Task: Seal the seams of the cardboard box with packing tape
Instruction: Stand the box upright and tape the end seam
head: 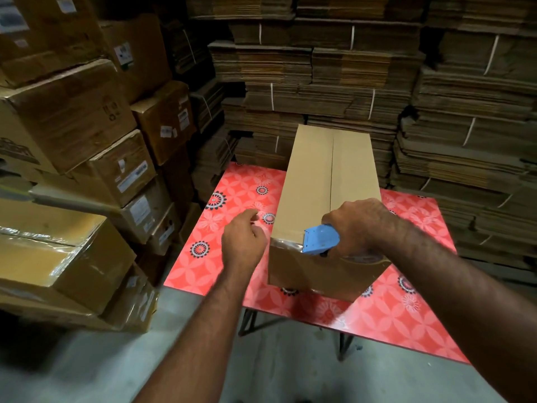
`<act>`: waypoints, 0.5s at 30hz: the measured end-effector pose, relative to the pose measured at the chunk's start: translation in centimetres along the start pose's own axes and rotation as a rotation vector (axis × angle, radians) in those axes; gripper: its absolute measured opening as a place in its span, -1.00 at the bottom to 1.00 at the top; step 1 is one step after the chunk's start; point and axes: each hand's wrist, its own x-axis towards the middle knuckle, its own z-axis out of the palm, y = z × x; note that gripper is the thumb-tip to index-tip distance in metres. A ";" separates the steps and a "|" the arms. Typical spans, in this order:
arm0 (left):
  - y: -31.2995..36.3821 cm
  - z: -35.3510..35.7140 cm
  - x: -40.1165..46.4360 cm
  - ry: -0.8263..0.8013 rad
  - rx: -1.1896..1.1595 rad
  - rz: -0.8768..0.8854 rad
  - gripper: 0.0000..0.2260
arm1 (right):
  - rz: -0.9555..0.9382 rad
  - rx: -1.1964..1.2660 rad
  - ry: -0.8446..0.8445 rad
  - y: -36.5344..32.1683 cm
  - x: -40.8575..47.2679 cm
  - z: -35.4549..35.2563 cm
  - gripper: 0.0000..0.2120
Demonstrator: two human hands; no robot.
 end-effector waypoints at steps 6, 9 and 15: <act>-0.7 1.6 -3.8 -0.229 -0.067 0.306 -0.35 | 0.024 0.009 -0.078 -0.4 0.2 -0.6 -0.48; -1.9 2.7 -5.6 -0.283 -0.047 0.381 -0.18 | 0.042 -0.002 -0.088 -0.6 -0.1 -0.8 -0.51; -1.3 1.9 -4.4 -0.193 0.491 0.641 -0.32 | 0.053 -0.070 -0.102 -1.2 0.1 -0.8 -0.39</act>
